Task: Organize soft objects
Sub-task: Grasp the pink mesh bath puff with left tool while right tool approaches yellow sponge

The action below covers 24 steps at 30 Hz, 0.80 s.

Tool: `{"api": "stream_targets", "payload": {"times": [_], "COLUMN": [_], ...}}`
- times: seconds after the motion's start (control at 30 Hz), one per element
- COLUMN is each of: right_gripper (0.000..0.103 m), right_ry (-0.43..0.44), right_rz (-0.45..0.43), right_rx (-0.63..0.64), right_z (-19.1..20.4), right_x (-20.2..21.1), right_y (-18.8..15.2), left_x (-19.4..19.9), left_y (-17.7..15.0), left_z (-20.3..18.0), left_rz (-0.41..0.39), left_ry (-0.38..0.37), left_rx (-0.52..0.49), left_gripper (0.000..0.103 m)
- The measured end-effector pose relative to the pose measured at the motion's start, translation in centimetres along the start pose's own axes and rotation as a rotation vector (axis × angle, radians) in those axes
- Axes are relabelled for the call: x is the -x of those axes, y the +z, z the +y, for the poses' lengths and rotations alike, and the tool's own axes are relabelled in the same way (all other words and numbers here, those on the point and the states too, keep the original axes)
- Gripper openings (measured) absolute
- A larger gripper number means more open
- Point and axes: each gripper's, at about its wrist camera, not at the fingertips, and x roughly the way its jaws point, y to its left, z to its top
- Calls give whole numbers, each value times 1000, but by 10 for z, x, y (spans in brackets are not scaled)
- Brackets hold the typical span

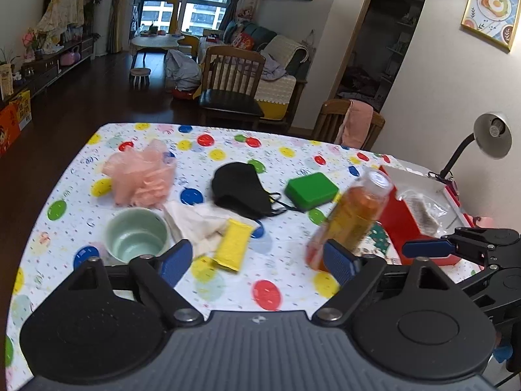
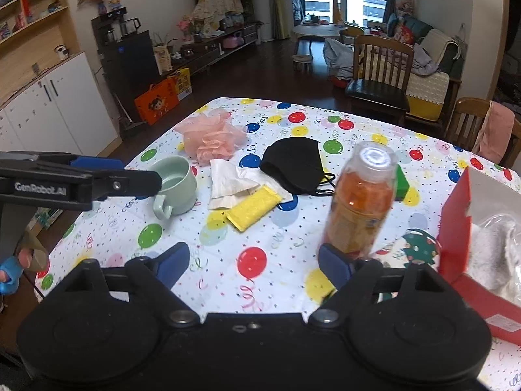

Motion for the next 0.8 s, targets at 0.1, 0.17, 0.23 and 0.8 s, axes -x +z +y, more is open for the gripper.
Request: {"api": "stream_targets", "payload": {"times": [0.1, 0.17, 0.23, 0.8], "right_gripper": [89, 89, 89, 87], "right_ry": [-5, -2, -7, -133], "right_rz": [-4, -6, -3, 100], "right_rx": [-15, -29, -39, -108], "right_z": [9, 15, 21, 22], "right_x": [-14, -24, -34, -132], "right_y": [5, 8, 12, 41], "left_x": [-3, -8, -14, -110], "left_y": [5, 9, 15, 92], "left_z": [18, 31, 45, 145], "left_rz": [-16, -17, -13, 92], "left_ry": [-9, -6, 4, 30], "left_rx": [1, -2, -3, -68], "left_gripper": [103, 103, 103, 103]}}
